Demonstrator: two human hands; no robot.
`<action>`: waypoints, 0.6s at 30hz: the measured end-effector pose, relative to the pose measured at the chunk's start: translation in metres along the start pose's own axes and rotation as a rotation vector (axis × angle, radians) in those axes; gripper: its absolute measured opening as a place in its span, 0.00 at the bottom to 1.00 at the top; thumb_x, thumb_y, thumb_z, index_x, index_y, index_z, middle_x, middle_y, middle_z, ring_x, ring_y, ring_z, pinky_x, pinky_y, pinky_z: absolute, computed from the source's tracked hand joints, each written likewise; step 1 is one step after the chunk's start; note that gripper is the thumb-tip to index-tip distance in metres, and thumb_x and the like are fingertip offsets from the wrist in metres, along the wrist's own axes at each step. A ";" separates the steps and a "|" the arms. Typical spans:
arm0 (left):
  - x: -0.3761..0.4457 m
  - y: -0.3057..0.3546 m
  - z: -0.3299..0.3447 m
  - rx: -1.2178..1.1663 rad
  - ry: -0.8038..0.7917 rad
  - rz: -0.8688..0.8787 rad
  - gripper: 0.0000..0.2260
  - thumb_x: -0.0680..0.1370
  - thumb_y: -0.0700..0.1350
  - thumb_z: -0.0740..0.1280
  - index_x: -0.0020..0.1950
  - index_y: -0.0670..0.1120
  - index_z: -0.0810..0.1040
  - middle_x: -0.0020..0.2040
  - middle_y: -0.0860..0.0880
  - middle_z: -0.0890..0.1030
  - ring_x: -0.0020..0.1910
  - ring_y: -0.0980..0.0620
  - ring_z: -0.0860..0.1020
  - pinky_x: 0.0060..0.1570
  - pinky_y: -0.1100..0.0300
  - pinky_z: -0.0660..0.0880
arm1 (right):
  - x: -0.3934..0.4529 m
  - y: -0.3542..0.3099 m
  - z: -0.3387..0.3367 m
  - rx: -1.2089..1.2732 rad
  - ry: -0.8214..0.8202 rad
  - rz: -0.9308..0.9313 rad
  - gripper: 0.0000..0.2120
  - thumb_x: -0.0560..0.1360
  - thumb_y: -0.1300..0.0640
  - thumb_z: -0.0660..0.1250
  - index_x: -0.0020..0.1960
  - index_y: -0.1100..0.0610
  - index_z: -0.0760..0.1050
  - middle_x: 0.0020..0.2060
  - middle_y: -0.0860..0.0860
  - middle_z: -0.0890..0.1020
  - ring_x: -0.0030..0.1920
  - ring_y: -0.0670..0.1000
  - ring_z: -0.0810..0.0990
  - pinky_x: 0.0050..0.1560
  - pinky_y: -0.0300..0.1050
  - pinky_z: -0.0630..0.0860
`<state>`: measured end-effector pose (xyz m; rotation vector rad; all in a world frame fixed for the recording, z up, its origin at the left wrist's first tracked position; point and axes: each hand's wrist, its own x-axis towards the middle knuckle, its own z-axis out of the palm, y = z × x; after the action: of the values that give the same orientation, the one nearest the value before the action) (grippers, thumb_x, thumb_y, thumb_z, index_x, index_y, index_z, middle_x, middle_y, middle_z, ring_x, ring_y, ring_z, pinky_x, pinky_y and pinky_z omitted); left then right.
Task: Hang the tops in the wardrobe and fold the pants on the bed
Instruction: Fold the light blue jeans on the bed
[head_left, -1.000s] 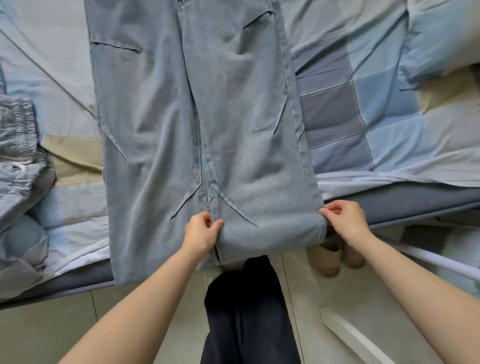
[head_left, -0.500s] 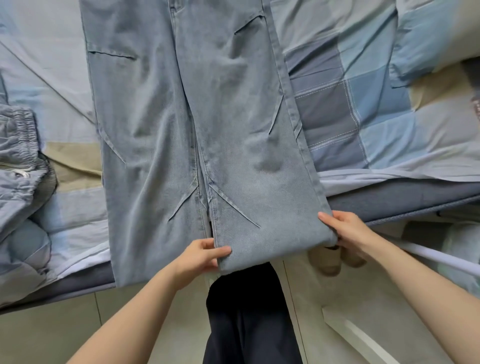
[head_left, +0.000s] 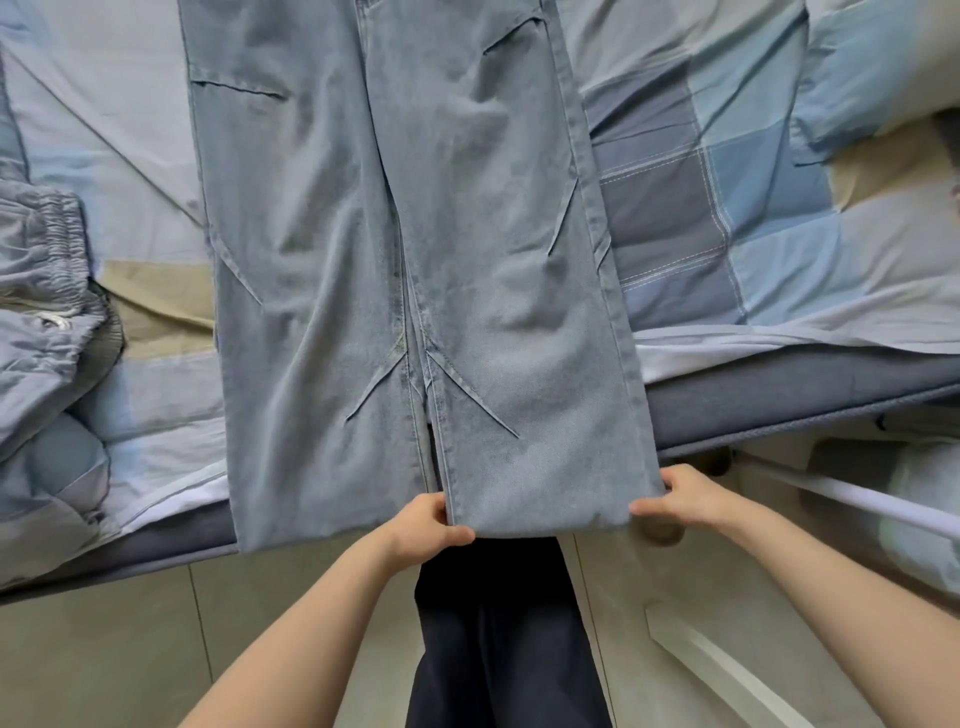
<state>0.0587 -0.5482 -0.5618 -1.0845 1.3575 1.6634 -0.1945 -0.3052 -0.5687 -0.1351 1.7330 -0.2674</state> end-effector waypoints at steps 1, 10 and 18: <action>-0.002 0.000 0.000 -0.015 -0.010 -0.001 0.14 0.76 0.37 0.70 0.60 0.44 0.79 0.57 0.48 0.83 0.54 0.54 0.81 0.54 0.66 0.76 | -0.004 0.002 -0.001 0.063 0.001 0.001 0.15 0.70 0.58 0.75 0.56 0.57 0.79 0.47 0.47 0.83 0.46 0.44 0.81 0.46 0.35 0.76; -0.062 0.015 0.006 -0.432 -0.116 0.033 0.17 0.76 0.42 0.72 0.64 0.43 0.76 0.59 0.45 0.83 0.58 0.44 0.81 0.62 0.47 0.76 | -0.067 -0.012 -0.005 0.445 0.007 -0.067 0.23 0.67 0.43 0.73 0.56 0.56 0.80 0.49 0.54 0.85 0.49 0.54 0.85 0.50 0.52 0.81; -0.095 0.029 -0.005 -0.431 0.099 0.132 0.35 0.78 0.35 0.66 0.73 0.62 0.52 0.43 0.49 0.83 0.41 0.49 0.78 0.47 0.52 0.78 | -0.111 -0.047 -0.010 0.702 -0.096 -0.137 0.21 0.73 0.63 0.69 0.63 0.48 0.73 0.57 0.51 0.82 0.53 0.58 0.83 0.39 0.49 0.79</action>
<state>0.0700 -0.5608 -0.4640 -1.3578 1.1784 2.0868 -0.1873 -0.3228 -0.4496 0.2449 1.4480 -0.9340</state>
